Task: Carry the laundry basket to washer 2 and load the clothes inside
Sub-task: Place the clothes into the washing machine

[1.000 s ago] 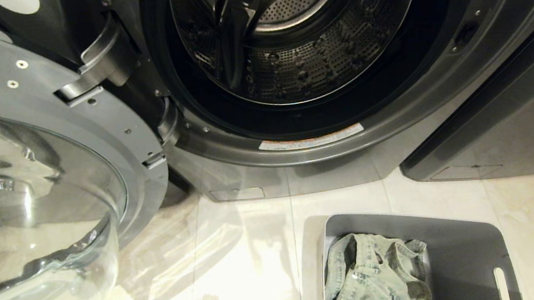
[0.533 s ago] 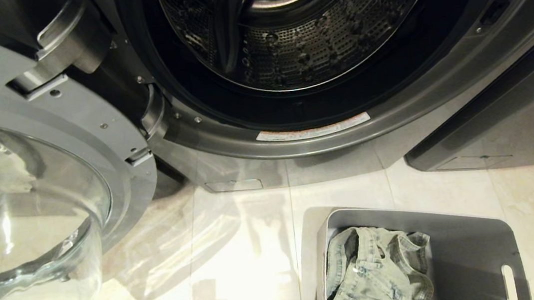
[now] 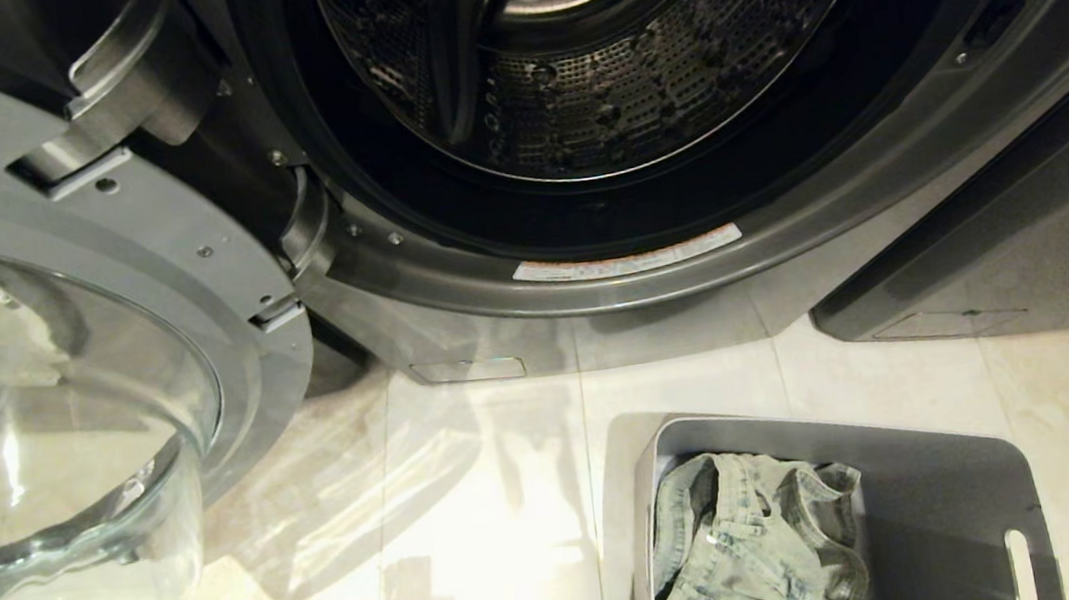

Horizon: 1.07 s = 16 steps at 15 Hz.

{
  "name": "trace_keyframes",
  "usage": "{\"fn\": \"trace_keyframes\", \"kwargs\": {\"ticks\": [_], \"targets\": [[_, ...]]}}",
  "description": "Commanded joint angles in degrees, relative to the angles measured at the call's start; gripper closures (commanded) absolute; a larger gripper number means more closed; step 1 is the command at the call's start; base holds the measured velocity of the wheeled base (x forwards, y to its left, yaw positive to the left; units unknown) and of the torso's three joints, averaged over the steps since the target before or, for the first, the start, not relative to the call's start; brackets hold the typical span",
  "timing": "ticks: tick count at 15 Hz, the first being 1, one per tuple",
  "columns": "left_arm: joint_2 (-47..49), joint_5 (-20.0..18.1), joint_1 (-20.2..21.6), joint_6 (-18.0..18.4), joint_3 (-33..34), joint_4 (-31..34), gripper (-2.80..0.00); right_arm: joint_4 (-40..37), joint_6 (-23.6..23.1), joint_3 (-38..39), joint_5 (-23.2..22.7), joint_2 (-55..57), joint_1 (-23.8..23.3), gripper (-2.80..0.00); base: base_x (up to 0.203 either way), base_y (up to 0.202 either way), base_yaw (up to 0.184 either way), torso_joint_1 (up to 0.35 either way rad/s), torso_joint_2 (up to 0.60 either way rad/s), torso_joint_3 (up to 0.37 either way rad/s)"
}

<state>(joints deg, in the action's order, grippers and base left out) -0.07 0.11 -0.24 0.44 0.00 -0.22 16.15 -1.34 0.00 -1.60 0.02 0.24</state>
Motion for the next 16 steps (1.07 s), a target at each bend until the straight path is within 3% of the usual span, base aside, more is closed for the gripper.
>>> {"fn": "trace_keyframes", "kwargs": {"ticks": [1,12,16], "targets": [[0.07,0.07,-0.02,0.0,0.0,0.01,0.0,0.11,-0.15,2.29,-0.07,0.06,0.02,0.0,0.0,0.0,0.0,0.0,0.0,0.0],[0.07,-0.02,-0.02,0.26,0.0,-0.04,0.0,0.11,-0.17,2.29,-0.07,0.06,0.02,0.0,0.0,0.0,0.0,0.0,0.0,0.0],[0.07,-0.02,-0.02,0.14,0.0,0.04,0.0,-3.67,-0.22,-0.17,3.27,0.58,0.1,0.0,0.0,0.0,0.0,0.0,0.0,0.0]]}}
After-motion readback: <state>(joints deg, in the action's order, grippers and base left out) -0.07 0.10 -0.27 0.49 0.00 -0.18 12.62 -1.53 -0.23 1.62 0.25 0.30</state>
